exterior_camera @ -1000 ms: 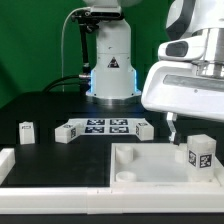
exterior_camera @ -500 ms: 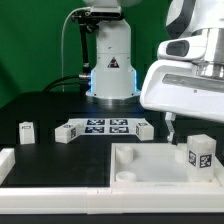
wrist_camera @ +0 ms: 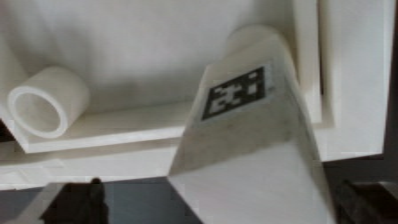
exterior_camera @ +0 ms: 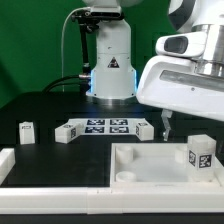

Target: Assemble one leg

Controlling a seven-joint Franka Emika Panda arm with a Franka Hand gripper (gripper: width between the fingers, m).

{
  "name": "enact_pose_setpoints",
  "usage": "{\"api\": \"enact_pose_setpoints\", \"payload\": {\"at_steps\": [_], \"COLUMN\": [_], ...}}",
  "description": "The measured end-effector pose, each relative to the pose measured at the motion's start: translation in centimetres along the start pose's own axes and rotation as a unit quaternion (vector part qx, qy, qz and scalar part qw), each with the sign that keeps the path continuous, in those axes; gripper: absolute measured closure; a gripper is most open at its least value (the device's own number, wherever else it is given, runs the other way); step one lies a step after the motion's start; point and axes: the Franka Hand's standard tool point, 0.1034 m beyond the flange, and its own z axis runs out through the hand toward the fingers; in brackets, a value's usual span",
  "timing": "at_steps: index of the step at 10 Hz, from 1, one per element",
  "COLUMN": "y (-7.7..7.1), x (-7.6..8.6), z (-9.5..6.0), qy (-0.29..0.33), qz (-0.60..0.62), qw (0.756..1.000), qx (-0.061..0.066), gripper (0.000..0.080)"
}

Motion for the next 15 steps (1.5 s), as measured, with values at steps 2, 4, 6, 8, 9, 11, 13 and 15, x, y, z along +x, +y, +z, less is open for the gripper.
{"api": "enact_pose_setpoints", "payload": {"at_steps": [2, 4, 6, 8, 9, 11, 13, 15], "y": [0.2, 2.2, 2.2, 2.5, 2.5, 2.6, 2.8, 4.0], "x": [0.7, 1.6, 1.4, 0.7, 1.4, 1.5, 1.6, 1.6], "z": [-0.8, -1.2, -0.9, -0.9, -1.2, -1.0, -2.0, -2.8], "qy": [0.047, 0.085, 0.069, -0.026, -0.039, -0.03, -0.042, -0.077], "qz": [-0.06, -0.117, -0.103, -0.101, -0.1, -0.122, -0.137, -0.203], "qw": [0.997, 0.988, 0.991, 0.994, 0.993, 0.992, 0.989, 0.975], "qx": [0.03, 0.049, 0.052, 0.04, 0.039, 0.031, 0.031, 0.038], "gripper": [0.015, 0.015, 0.015, 0.015, 0.015, 0.015, 0.015, 0.015]}}
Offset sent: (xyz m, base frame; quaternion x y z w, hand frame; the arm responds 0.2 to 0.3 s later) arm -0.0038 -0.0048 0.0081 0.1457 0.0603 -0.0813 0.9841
